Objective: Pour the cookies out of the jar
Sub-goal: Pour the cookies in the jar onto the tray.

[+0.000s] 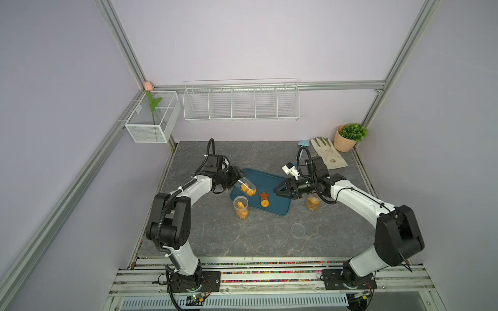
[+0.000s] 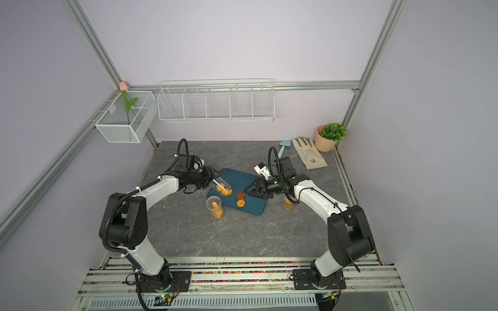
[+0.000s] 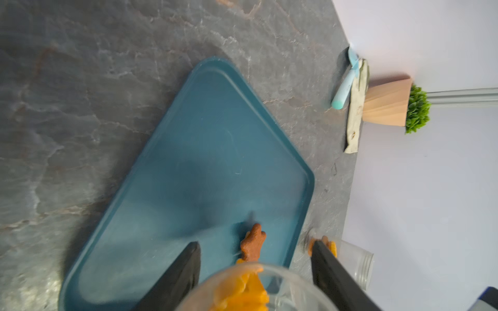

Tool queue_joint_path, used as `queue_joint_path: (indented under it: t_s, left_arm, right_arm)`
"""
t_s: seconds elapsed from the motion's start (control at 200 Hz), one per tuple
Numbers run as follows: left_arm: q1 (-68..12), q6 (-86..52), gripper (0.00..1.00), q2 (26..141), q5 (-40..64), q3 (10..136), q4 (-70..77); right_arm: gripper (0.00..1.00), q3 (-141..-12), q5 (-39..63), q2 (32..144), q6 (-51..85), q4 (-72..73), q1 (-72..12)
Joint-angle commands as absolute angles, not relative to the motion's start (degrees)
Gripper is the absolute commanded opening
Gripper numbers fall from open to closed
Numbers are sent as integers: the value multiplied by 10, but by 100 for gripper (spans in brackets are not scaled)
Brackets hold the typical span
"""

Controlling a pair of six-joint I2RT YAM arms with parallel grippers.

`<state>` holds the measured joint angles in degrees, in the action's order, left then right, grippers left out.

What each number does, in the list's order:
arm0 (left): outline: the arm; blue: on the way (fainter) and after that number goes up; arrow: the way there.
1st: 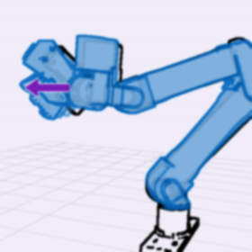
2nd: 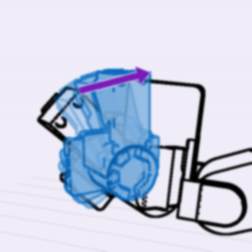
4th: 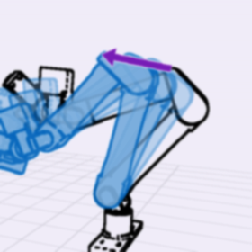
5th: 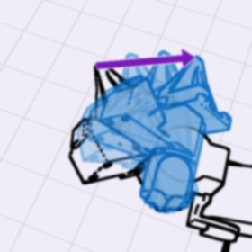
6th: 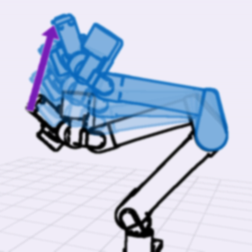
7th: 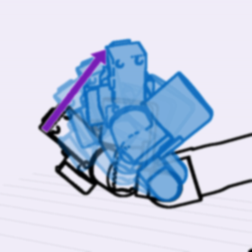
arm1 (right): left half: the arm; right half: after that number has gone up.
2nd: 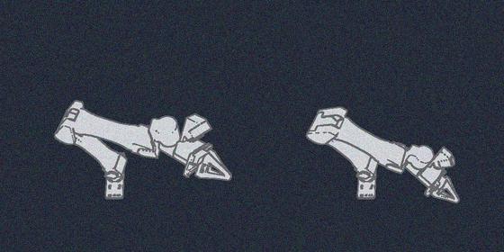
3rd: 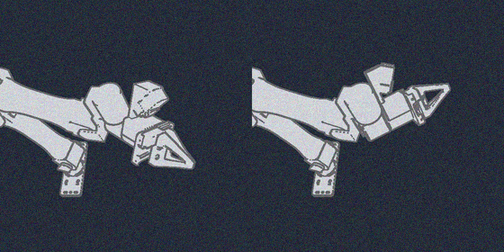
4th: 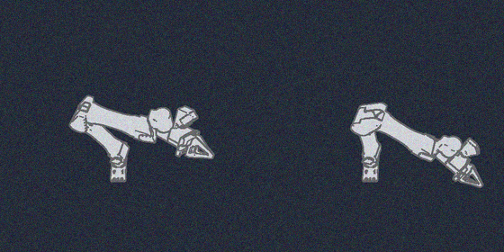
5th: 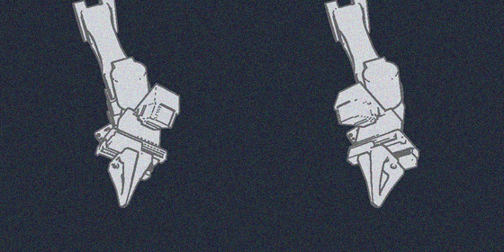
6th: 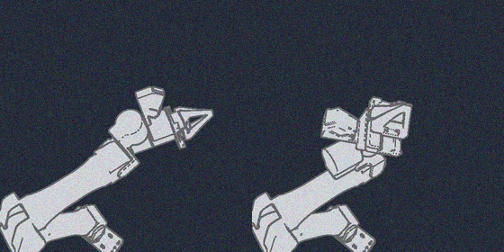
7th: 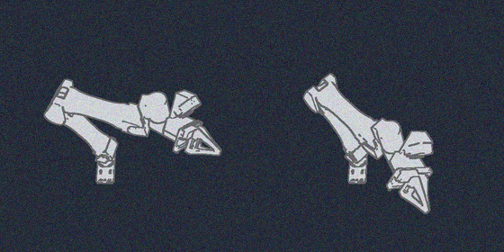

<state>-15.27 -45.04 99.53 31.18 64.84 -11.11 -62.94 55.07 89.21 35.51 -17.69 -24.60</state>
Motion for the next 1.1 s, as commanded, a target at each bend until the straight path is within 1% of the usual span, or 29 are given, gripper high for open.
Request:
queue_joint_path:
  t_s: [0.0,0.045,0.08,0.15,0.205,0.4,0.45,0.535,0.725,0.845,0.93,0.95,0.985,1.0,1.035,1.04,1.05,1.095]
  left_arm:
    - [-156,-460,58,993,307,661,-106]
    - [-165,-423,59,986,274,679,-152]
    - [-168,-416,59,989,279,684,-157]
    - [-157,-461,59,1001,332,661,-96]
    - [-150,-484,59,997,332,642,-67]
    - [-149,-414,59,979,281,665,-159]
    - [-146,-411,59,975,285,668,-162]
    - [-138,-434,59,971,308,664,-140]
    - [-111,-535,59,950,367,620,-28]
    - [-103,-569,59,932,379,611,-3]
    - [-100,-596,59,919,387,611,12]
    - [-99,-603,59,916,390,611,16]
    - [-99,-616,59,910,393,611,23]
    - [-99,-617,59,906,395,611,26]
    - [-99,-644,59,898,397,609,35]
    - [-99,-646,59,896,397,609,36]
    - [-99,-651,59,894,398,608,39]
    - [-99,-673,59,880,397,601,54]
  right_arm:
    - [46,-619,545,873,343,-183,-251]
    - [46,-619,544,873,344,-184,-252]
    - [46,-619,544,871,343,-184,-253]
    - [46,-619,543,871,341,-184,-254]
    - [46,-619,542,873,340,-186,-254]
    - [46,-616,538,871,340,-184,-256]
    - [46,-616,537,872,339,-184,-256]
    - [46,-615,533,873,341,-184,-258]
    - [47,-632,504,865,326,-216,-256]
    - [54,-642,479,852,316,-244,-253]
    - [66,-644,464,837,319,-255,-245]
    - [72,-644,462,833,319,-257,-242]
    - [74,-645,460,825,322,-259,-238]
    - [80,-645,459,821,324,-260,-236]
    - [99,-648,457,813,326,-264,-231]
    - [94,-648,456,812,326,-265,-231]
    - [90,-650,454,810,326,-266,-230]
    - [88,-657,446,797,326,-279,-227]
